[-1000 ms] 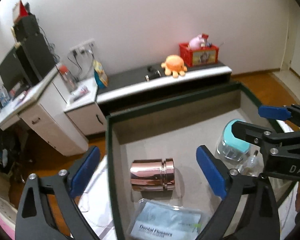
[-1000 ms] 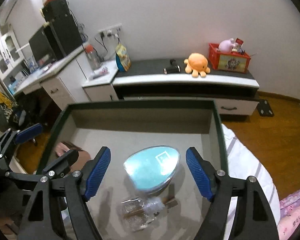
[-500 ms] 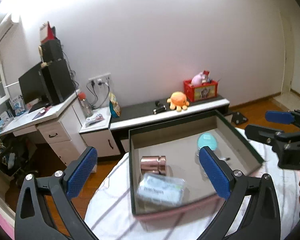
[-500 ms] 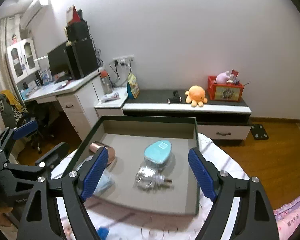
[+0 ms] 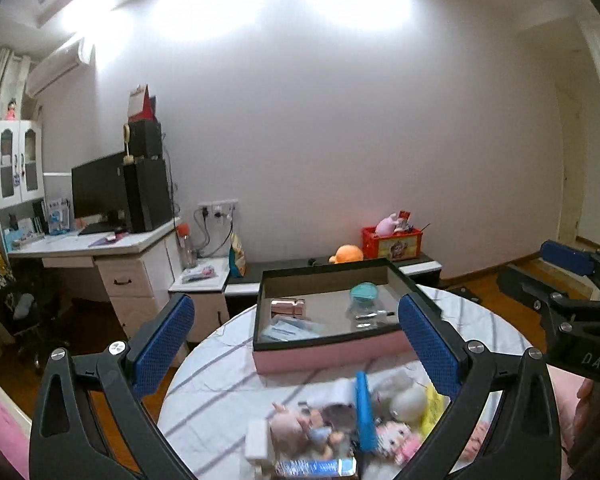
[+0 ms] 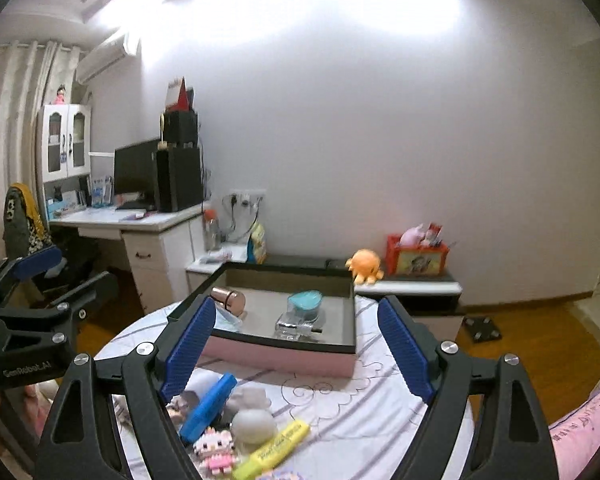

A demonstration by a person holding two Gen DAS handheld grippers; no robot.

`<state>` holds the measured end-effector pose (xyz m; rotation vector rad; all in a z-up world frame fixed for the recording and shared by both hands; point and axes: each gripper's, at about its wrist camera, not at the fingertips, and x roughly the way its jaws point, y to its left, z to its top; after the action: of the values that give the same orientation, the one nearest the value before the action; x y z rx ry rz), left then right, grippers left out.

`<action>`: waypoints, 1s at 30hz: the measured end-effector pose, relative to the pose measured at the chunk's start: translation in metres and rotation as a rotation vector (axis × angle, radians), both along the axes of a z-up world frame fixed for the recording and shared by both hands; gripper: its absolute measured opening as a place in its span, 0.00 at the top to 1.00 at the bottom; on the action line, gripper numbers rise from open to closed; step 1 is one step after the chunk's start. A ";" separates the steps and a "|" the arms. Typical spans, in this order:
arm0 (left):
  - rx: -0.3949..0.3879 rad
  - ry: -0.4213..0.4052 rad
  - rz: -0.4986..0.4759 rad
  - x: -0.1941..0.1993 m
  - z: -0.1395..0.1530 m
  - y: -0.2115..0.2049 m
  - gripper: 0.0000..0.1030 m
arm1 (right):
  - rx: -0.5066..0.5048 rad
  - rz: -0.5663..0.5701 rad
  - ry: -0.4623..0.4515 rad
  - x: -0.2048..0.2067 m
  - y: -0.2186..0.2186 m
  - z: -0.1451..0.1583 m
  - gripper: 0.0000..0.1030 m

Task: Organize rigid objects
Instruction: 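Move both tools back toward the remaining items on the bed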

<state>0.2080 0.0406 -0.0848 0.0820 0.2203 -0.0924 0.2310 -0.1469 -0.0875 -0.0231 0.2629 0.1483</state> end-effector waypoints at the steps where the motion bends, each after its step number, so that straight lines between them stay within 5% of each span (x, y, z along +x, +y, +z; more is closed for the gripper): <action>1: 0.001 -0.011 -0.002 -0.010 -0.003 -0.001 0.00 | -0.004 -0.018 -0.033 -0.013 0.000 -0.002 0.18; 6: 0.039 -0.015 -0.005 -0.038 -0.012 -0.006 0.00 | -0.012 -0.068 -0.105 -0.053 0.000 -0.009 0.18; 18: -0.036 0.095 0.024 -0.052 -0.048 0.024 0.00 | -0.023 -0.096 -0.017 -0.080 -0.008 -0.037 0.18; 30: -0.041 0.307 0.035 -0.021 -0.107 0.044 0.00 | -0.009 -0.051 0.377 -0.030 -0.011 -0.134 0.18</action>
<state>0.1865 0.0842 -0.1916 0.0226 0.5259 -0.0745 0.2009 -0.1577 -0.2218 0.0034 0.6401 0.0995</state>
